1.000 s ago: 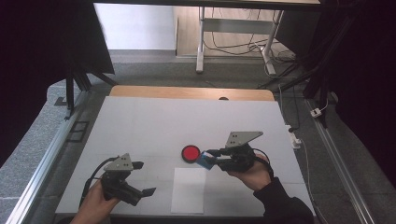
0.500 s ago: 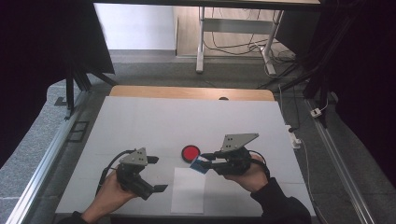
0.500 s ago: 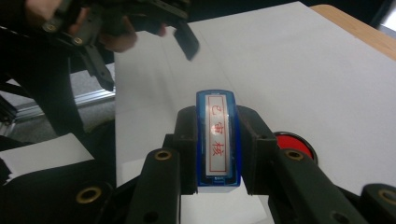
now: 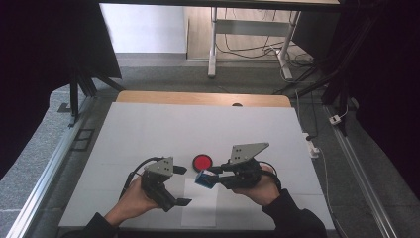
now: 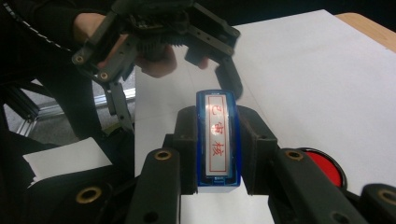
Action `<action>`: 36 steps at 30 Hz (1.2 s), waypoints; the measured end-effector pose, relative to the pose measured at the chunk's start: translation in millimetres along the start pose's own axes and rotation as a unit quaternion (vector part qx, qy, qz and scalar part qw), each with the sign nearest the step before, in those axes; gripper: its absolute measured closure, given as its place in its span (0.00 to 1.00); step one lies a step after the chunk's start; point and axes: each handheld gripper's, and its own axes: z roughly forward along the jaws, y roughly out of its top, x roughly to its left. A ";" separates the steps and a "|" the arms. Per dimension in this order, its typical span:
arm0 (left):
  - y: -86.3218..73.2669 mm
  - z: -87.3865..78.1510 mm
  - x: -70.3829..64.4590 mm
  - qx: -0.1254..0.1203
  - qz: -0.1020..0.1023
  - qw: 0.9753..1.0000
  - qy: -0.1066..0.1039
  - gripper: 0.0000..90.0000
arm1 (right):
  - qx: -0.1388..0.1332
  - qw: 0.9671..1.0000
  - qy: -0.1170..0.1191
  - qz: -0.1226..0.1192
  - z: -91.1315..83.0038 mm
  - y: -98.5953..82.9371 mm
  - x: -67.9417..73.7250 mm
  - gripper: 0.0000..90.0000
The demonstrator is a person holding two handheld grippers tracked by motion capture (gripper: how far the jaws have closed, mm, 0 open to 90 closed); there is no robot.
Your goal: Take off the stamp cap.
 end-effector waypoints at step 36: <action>6.0 17.8 12.0 -0.029 0.043 0.993 -0.107 0.66 | -0.009 0.999 0.046 -0.024 8.0 3.8 9.5 0.79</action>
